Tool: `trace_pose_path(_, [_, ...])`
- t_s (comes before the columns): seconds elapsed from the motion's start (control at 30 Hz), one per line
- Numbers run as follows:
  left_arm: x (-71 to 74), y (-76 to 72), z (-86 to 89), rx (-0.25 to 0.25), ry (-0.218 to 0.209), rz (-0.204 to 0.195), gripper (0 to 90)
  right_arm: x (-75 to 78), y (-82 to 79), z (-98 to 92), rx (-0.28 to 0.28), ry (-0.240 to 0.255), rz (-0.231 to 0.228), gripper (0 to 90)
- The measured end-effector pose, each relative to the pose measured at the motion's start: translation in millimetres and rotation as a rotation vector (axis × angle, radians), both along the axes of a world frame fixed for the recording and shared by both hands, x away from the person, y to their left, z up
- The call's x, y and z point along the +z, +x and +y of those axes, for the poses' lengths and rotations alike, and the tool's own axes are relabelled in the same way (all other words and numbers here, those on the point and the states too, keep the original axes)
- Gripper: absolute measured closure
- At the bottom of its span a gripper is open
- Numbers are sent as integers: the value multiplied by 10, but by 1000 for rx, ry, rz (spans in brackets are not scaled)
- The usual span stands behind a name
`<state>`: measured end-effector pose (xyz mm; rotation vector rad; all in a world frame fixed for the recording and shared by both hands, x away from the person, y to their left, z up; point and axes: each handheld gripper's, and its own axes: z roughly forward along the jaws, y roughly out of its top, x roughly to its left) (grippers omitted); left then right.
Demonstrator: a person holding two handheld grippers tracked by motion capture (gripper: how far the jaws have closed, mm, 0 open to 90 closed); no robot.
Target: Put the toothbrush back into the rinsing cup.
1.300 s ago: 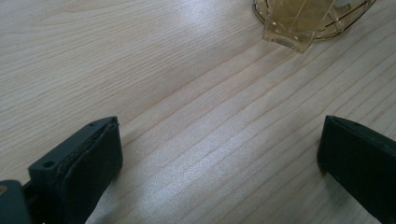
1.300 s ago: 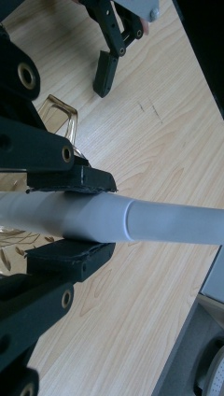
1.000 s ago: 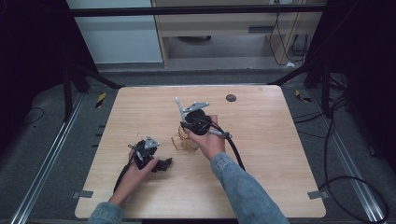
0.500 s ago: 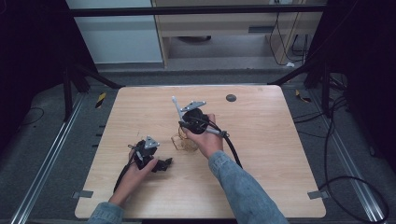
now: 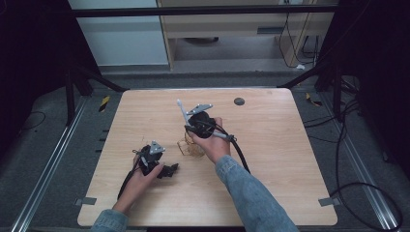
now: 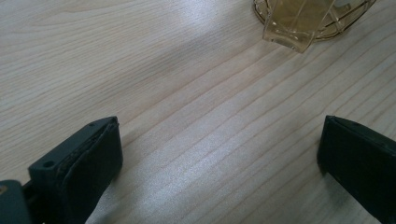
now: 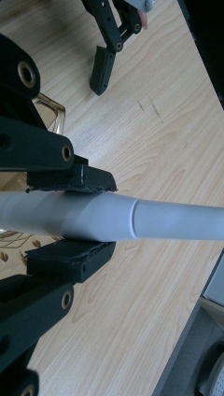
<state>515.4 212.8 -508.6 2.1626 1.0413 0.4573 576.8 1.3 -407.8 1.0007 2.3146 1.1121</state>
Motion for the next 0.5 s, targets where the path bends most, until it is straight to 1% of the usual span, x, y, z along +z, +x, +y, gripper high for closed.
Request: trace_pose_path(0.5, [0,0,0,0,0,0,0,30,-2,-6,3,13,-2,635])
